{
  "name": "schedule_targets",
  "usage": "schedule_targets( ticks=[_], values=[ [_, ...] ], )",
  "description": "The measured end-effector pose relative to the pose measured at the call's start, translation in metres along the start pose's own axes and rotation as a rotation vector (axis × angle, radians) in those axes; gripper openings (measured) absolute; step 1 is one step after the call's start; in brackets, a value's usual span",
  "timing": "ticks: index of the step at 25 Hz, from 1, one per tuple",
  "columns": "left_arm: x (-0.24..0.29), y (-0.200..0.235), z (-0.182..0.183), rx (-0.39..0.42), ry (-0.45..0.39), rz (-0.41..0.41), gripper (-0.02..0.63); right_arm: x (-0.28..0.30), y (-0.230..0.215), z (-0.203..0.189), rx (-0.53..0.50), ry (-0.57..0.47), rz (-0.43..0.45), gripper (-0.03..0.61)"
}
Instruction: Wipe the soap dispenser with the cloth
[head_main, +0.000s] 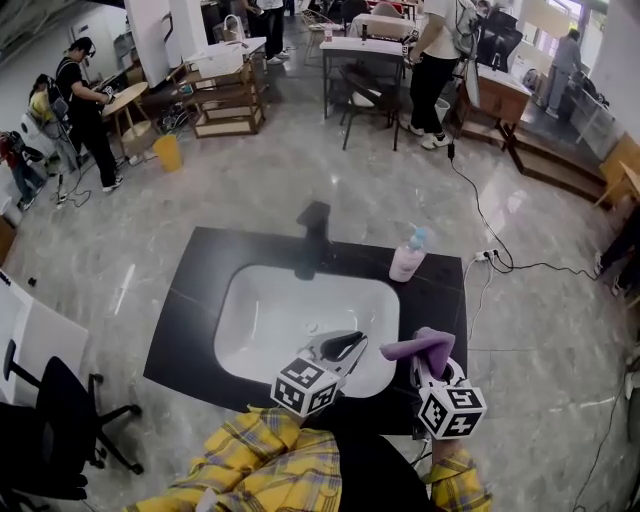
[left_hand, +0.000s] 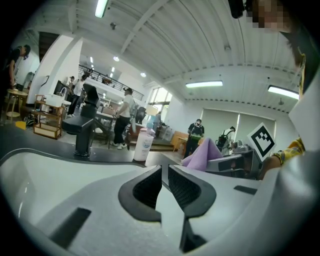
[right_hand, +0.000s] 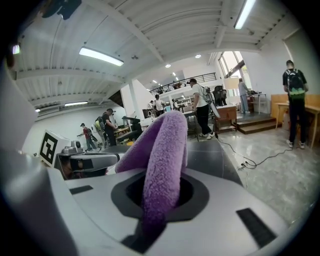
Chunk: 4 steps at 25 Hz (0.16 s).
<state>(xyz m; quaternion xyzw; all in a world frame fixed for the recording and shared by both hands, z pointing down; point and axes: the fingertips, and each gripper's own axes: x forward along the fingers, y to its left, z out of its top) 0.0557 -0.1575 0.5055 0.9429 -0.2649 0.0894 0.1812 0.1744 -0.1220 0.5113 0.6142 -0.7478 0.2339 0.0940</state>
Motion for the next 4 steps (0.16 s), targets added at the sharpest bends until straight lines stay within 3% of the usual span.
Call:
schedule_targets(
  ticks=[4],
  values=[
    [0.0020, 0.0009, 0.0014, 0.000, -0.004, 0.006, 0.041, 0.0024, 0.0019, 0.0014, -0.024, 0.003, 0.000, 0.035]
  ],
)
